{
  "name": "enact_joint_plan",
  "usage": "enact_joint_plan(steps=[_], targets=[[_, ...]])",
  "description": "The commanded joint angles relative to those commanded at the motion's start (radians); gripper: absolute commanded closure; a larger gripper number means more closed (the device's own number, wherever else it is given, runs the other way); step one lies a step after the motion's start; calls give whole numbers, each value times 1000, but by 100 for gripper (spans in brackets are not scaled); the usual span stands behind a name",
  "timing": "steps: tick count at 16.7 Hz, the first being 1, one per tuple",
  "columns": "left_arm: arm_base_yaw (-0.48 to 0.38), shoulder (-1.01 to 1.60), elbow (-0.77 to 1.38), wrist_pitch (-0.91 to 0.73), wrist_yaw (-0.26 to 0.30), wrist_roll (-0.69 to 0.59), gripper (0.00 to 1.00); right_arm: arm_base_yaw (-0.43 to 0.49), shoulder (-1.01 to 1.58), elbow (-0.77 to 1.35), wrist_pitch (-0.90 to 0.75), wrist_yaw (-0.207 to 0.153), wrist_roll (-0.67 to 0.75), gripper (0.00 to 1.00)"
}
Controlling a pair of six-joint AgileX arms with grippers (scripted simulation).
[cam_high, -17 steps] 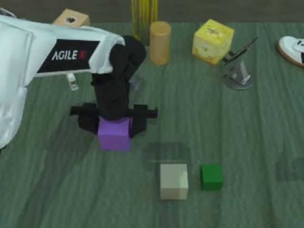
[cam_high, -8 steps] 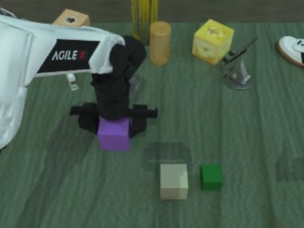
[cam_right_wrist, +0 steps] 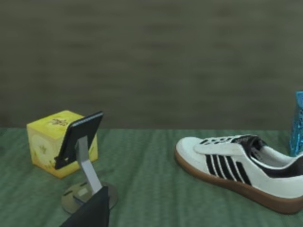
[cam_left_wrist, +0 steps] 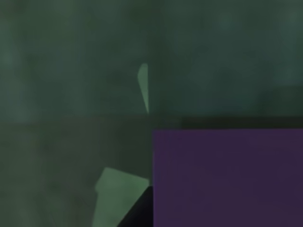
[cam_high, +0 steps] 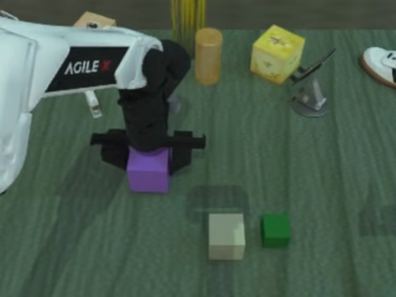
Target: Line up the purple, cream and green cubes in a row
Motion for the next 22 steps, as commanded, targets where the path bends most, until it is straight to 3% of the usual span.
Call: enact_joint_plan(steps=[5,12,22], targets=[[14,-66,100,-177,-1,-1,100,0,0,0,0,0,0,0],[3,-89,92,-184,-1,-8,100,0,0,0,0,0,0,0],[-146,-418,-305,-118,-1,-217,100,0,0,0,0,0,0,0]])
